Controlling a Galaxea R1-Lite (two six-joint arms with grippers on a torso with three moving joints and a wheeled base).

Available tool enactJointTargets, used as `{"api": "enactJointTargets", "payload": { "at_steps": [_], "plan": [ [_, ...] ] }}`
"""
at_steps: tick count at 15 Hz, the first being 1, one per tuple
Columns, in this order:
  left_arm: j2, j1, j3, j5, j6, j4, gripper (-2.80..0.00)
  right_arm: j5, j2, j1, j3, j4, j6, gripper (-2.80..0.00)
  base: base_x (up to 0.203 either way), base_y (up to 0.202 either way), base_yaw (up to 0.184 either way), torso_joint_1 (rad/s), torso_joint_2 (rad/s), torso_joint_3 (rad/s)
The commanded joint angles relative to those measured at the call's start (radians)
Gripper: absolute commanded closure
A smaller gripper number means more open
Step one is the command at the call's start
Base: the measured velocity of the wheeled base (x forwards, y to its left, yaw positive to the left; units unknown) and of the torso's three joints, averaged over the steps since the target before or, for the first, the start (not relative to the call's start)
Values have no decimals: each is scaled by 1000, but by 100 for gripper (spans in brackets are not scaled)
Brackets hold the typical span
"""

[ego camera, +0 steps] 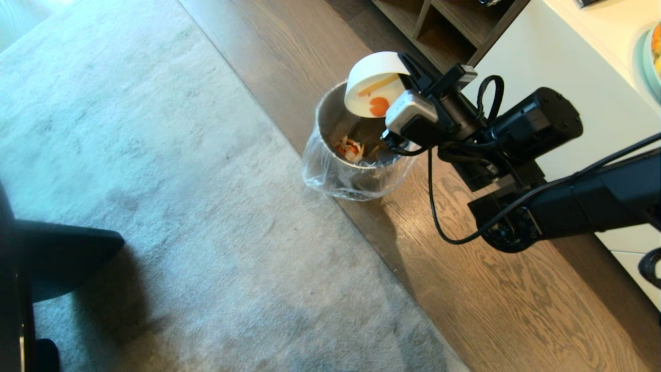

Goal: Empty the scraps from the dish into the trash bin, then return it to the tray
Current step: Pour the leftover food from the bowl into the trash can

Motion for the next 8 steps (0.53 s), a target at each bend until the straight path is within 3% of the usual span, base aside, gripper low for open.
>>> {"api": "enactJointTargets", "payload": {
  "at_steps": [1, 8],
  "plan": [
    [0, 0, 0, 0, -1, 0, 0, 7, -3, 0, -8, -46, -14, 0, 0, 0, 0, 0, 0, 0],
    [0, 0, 0, 0, -1, 0, 0, 87, -42, -1, -111, -46, -41, 0, 0, 0, 0, 0, 0, 0]
  ]
}}
